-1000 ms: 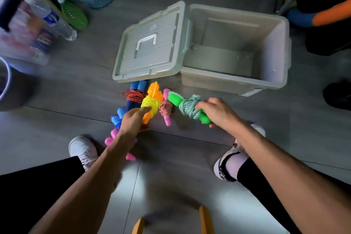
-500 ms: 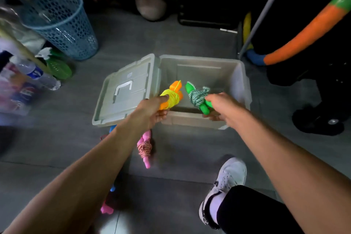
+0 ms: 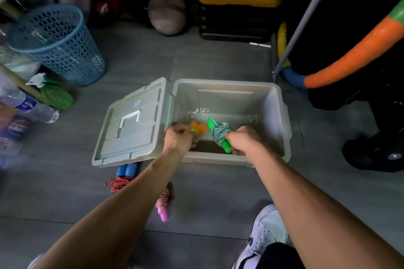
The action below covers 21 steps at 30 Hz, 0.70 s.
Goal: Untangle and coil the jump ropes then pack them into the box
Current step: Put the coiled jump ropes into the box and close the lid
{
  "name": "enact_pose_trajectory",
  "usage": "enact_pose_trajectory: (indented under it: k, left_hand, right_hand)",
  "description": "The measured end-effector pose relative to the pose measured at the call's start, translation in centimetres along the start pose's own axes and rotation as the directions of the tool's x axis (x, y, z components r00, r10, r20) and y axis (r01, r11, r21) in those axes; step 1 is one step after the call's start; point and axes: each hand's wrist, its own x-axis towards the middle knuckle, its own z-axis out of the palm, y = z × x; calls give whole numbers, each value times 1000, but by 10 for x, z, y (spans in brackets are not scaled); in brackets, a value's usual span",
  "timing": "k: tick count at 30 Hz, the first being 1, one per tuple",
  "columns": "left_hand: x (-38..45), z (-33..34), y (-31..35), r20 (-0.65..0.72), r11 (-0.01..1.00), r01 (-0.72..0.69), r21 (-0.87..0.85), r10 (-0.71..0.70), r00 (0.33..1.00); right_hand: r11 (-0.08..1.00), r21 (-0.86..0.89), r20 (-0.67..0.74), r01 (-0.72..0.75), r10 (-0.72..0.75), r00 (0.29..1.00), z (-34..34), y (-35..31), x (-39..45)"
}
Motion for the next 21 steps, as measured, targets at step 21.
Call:
enact_pose_trajectory:
  k: [21]
  left_hand:
    - [-56,-203,-169,-147,930,90,357,-40,988]
  right_hand:
    - [748,-451,482,488,-256,838,139,37,-103]
